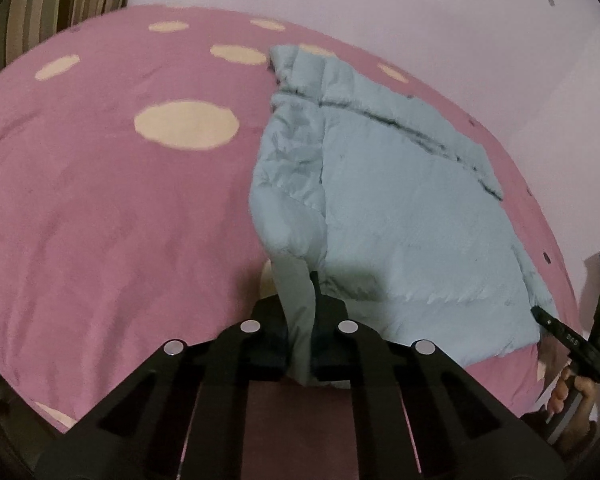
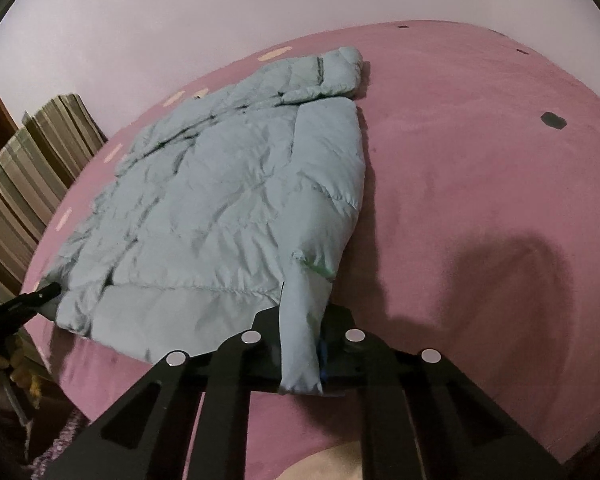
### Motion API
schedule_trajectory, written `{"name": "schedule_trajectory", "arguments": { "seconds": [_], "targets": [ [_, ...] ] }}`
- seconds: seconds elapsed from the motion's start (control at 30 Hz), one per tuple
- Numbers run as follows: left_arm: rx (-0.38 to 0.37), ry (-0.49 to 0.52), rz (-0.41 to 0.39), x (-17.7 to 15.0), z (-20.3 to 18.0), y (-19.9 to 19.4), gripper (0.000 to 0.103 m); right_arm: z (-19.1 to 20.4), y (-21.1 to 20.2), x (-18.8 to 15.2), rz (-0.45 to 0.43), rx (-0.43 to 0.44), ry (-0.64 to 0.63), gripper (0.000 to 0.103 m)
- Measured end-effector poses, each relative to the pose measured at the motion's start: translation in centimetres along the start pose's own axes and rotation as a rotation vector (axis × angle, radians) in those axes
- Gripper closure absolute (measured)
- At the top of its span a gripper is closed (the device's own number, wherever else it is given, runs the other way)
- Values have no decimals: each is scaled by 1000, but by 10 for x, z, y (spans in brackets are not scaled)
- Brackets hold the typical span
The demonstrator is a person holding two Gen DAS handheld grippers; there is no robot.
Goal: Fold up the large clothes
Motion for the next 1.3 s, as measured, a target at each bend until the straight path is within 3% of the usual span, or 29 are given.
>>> {"name": "schedule_trajectory", "arguments": {
  "seconds": [0.23,0.43,0.53,0.7,0.9,1.07,1.3],
  "targets": [
    [-1,13,-120,46,-15,-29,98,7,-25,33,-81,83,37,95],
    [9,33,-215,108,-32,-31,98,18,-30,96,-167,133,36,96],
    [23,33,-239,146,-39,-12,98,20,-19,133,-196,133,33,96],
    [56,5,-243,194,-38,33,98,13,24,190,-196,138,85,96],
    [116,9,-201,236,-34,107,98,-1,88,227,-140,96,130,96],
    [159,44,-145,241,-31,155,98,-16,136,231,-66,55,141,96],
    [173,44,-92,237,-23,191,98,-27,166,228,-26,46,152,96]
  ]
}}
Point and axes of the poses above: each gripper's, at about its wrist camera, not at the fingertips, and y roughly the way its jaws point, z to its left, x to its top, the point moved 6 cm from there along y, roughly the way its jaws point, and after that the axes turned 2 degrees about x, right-handed, at the moved point
